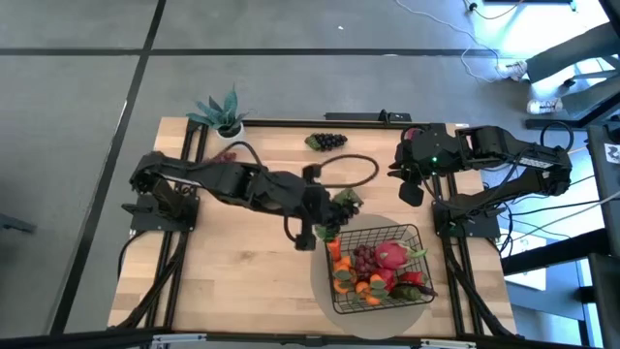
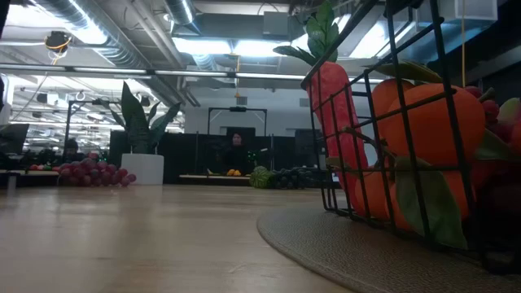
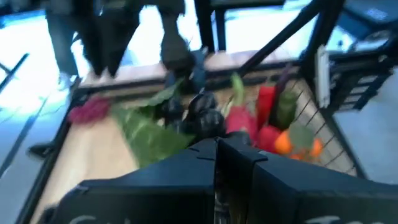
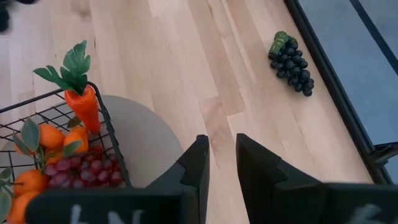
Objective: Build produce basket
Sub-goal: Put the middle left black grapes into the wire basket
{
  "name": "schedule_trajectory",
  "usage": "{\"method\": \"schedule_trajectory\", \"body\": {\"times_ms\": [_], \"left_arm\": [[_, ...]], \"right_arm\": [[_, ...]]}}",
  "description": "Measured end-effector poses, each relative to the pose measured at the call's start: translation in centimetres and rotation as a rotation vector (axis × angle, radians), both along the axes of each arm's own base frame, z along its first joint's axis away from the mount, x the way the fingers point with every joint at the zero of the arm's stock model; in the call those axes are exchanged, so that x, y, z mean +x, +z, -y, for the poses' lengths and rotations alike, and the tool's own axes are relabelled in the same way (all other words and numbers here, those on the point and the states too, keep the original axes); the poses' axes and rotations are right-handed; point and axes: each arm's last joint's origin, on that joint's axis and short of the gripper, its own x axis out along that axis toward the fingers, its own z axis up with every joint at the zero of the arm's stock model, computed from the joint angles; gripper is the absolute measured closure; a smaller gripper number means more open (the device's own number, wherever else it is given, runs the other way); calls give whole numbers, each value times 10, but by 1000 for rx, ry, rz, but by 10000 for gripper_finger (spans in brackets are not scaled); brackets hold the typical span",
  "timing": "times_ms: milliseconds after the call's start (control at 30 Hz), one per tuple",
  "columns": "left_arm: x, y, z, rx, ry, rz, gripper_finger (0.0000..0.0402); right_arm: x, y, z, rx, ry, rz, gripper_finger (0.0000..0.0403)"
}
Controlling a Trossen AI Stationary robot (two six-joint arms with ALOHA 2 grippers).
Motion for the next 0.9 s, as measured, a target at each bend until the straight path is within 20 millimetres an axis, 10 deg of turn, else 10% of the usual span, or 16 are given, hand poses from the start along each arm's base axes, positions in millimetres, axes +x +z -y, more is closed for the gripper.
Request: {"method": "schedule_trajectory", "body": {"times_ms": [900], "left_arm": [[86, -107, 66, -57, -319, -71, 401]], "right_arm": [[1, 0, 0, 0, -2, 6, 336]]}}
